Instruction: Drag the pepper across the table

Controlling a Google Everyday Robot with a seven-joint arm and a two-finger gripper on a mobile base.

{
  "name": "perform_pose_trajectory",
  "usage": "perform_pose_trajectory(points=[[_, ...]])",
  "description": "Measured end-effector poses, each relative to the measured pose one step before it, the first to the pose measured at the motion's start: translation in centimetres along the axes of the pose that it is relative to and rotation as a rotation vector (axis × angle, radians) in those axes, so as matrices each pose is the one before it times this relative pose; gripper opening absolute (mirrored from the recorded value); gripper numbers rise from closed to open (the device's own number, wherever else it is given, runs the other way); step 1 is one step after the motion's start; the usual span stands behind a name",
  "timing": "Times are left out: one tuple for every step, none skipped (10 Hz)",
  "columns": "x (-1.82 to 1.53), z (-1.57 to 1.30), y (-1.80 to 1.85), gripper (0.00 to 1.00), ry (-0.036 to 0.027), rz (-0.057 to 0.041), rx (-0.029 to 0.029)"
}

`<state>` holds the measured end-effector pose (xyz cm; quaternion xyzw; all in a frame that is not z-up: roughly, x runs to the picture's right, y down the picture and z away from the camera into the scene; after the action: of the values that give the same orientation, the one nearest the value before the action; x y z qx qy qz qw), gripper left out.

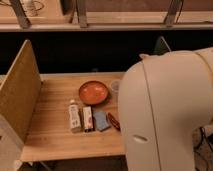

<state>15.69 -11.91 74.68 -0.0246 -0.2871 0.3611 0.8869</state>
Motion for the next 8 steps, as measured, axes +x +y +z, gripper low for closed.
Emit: perform_pose_trajectory(points=[[0.085, 0.057, 0.031, 0.80, 0.00155, 0.00037, -0.00082], [-0.017, -0.005, -0.005, 0.80, -0.00031, -0.00012, 0.00008], [0.002, -0.001, -0.004, 0.80, 0.00004, 0.00002, 0.00009], [-0.008, -0.003, -0.002, 0.80, -0.00016, -0.00002, 0.00004], [0.000, -0.001, 0.000, 0.80, 0.00003, -0.00003, 0.00002], [0.080, 0.010, 0.016, 0.80, 0.00325, -0.00190, -0.00102], [0.351, 0.070, 0.124, 0.80, 0.01120, 0.00779, -0.00532], [0.716, 0.158, 0.356, 0.80, 0.02286, 0.01468, -0.01441]])
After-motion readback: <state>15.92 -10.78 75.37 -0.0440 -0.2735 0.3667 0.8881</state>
